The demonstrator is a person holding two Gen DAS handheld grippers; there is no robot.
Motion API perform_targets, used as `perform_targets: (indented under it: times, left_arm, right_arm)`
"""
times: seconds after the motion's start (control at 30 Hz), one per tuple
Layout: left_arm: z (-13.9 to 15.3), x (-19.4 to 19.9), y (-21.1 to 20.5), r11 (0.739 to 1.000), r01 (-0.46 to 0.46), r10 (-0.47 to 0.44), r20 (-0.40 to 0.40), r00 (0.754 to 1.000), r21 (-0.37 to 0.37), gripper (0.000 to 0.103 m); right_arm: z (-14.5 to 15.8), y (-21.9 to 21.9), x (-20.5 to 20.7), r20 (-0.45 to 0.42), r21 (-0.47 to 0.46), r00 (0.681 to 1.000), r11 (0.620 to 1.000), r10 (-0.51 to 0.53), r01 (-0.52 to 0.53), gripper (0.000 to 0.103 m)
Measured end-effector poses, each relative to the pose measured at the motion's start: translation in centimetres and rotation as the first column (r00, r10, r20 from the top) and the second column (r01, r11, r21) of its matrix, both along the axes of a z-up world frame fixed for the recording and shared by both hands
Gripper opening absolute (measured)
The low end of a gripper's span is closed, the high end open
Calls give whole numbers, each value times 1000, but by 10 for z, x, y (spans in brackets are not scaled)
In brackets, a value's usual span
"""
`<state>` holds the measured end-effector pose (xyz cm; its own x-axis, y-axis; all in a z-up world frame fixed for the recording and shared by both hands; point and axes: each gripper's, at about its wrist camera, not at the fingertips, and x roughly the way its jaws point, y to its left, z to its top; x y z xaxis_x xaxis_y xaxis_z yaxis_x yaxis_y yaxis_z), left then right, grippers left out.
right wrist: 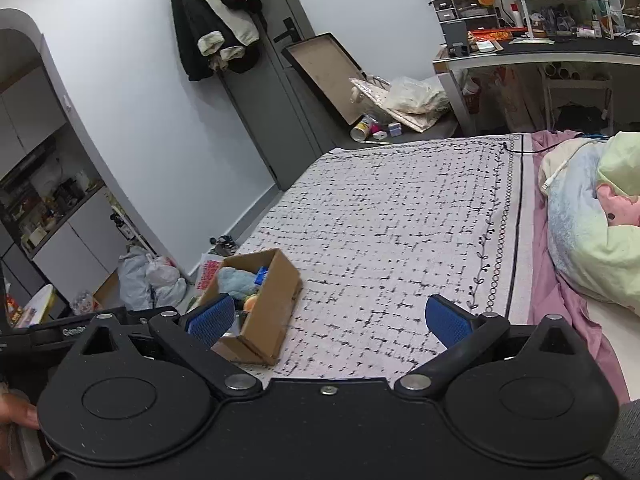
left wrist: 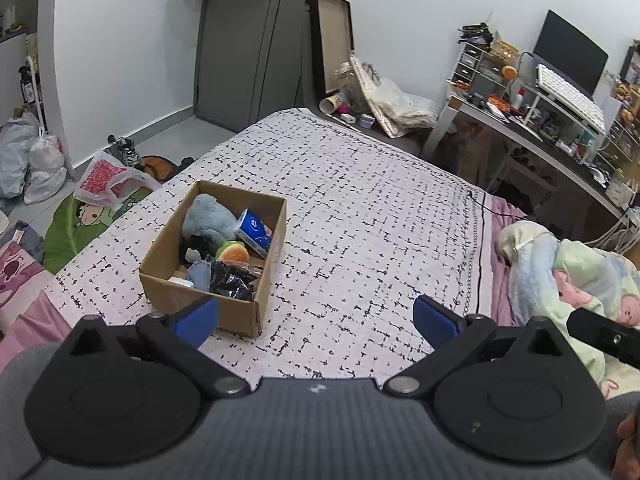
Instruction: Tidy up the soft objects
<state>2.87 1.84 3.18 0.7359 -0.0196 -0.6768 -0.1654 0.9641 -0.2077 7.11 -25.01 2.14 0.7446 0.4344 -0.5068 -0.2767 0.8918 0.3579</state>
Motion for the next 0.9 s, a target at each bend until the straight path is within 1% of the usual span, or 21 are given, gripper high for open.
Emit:
perform_targets:
  times: [0.13, 0.33, 0.53, 0.9]
  left_arm:
    - [5, -10, -1, 1000, 15, -15, 12, 1000, 5, 102]
    - [6, -22, -1, 999, 38, -38, 12, 999, 24, 102]
    - [6, -30, 4, 999, 41, -41, 9, 999, 26, 102]
    - [3, -40, 18, 999, 38, -38, 1, 999, 38, 102]
  right_arm:
    - [5, 6, -10, 13, -4, 1000, 1000, 24, -24, 103]
    - [6, 13, -17, 6, -22, 999, 999, 42, -42, 103]
    - [6, 17, -22, 5, -31, 999, 998, 46, -46, 103]
    - [0, 19, -29, -25, -35, 998, 997, 65, -66, 103]
